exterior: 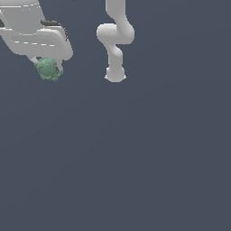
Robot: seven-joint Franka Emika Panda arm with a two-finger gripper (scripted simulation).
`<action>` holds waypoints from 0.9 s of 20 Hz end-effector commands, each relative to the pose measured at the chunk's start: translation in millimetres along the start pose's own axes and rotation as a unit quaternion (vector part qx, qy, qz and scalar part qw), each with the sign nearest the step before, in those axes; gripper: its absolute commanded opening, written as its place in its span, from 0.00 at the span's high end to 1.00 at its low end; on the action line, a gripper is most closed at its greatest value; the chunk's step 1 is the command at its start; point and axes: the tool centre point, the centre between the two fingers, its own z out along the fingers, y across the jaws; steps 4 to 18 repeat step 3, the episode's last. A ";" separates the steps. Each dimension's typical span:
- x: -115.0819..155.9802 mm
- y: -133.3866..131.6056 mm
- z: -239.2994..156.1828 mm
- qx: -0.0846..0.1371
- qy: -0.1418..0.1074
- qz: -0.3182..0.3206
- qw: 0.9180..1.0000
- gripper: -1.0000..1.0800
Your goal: Pick up the object and move it to a goal position.
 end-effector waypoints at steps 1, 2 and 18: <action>1.0 2.5 -3.1 0.000 0.000 0.000 1.000 1.00; 1.2 2.9 -3.5 0.000 0.000 0.000 1.000 1.00; 1.3 3.0 -3.7 0.000 0.000 0.000 1.000 1.00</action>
